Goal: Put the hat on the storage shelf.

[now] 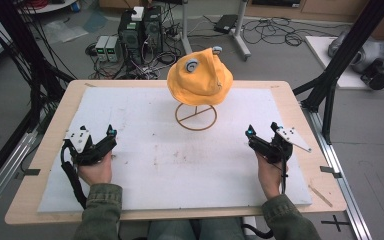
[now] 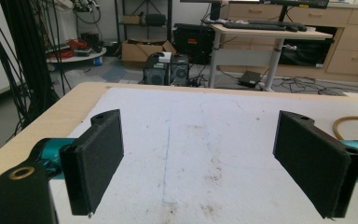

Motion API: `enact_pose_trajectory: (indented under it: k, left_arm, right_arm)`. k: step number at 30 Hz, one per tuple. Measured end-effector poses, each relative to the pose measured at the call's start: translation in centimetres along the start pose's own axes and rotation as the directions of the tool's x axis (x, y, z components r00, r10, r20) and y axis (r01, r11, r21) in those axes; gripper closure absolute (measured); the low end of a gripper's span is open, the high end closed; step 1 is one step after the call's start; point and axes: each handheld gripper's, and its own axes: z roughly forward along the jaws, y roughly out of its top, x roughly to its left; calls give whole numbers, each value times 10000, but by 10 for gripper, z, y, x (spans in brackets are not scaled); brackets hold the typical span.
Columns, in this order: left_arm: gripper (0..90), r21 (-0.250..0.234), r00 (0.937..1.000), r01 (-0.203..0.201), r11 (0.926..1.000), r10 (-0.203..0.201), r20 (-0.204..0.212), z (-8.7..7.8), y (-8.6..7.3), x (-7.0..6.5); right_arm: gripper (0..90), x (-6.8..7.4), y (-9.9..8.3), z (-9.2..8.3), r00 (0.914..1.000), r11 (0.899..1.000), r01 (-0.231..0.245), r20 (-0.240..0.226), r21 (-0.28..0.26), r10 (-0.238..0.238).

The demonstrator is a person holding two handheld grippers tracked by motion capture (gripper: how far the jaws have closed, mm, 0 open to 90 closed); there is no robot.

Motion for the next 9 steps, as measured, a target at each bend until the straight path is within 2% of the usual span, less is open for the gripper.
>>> enact_pose_trajectory:
  k: [9]
  left_arm:
    - [163, 24, 10000, -12, 10000, 12, -16, 0, 0, 0]
  right_arm:
    - [126, 0, 0, 0, 10000, 10000, -60, 12, 4, 60]
